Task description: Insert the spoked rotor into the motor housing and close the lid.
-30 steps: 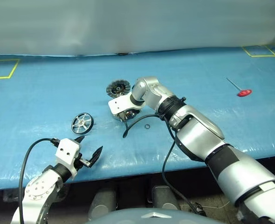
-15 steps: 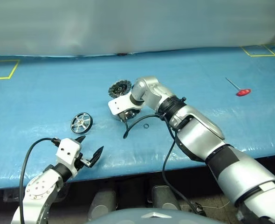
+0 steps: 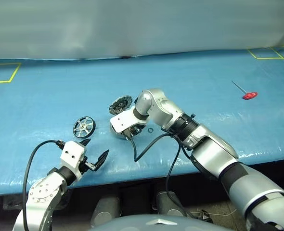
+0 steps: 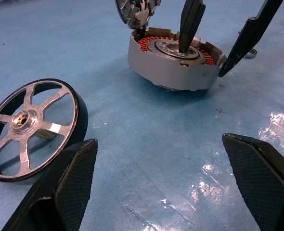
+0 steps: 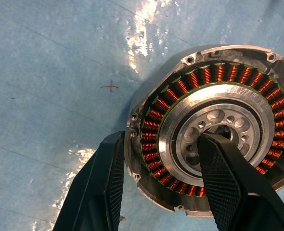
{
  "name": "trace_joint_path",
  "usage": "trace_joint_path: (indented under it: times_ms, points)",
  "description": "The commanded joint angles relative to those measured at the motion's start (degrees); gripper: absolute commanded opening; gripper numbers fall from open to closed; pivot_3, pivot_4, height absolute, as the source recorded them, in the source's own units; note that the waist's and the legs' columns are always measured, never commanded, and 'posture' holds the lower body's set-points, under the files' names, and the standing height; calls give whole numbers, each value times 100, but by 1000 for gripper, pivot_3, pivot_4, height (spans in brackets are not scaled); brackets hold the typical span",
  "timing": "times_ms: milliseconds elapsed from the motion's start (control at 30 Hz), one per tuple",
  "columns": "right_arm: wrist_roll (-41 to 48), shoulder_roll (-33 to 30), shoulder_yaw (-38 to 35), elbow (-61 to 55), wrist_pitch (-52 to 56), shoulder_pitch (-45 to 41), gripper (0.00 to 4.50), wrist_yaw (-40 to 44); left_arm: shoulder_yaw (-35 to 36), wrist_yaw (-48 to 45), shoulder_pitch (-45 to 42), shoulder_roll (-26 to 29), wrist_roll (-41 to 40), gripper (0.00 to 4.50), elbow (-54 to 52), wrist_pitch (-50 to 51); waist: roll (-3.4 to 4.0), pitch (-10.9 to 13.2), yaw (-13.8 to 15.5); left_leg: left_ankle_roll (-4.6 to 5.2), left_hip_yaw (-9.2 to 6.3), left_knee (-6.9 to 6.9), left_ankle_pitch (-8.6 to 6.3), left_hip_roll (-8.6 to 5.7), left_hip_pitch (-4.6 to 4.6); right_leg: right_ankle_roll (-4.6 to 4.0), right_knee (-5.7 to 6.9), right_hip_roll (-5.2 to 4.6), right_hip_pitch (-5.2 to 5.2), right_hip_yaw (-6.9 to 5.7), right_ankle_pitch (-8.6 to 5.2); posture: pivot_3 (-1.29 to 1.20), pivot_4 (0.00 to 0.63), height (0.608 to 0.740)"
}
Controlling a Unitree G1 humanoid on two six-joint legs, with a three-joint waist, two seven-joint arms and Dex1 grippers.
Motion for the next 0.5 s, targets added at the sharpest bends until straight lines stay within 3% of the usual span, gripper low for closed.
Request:
trace_joint_path:
  times_ms: [33, 500]
  points:
    - [62, -115, 176, -340, 202, 251, 1958, 332, 47, -10, -26, 8, -34, 4500, -52, -47, 0, 0, 2, 0, 0, 0, 0, 0, 3, 1, 0, 0, 0, 0, -1, 0, 150, 740]
    - [44, -170, 294, -649, 316, 460, 1958, 409, 11, -37, -104, 8, -44, 4500, -19, 1, -5, -4, 48, 0, 1, 0, -1, 9, 13, 2, -1, -3, 0, 0, -9, 0, 150, 740]
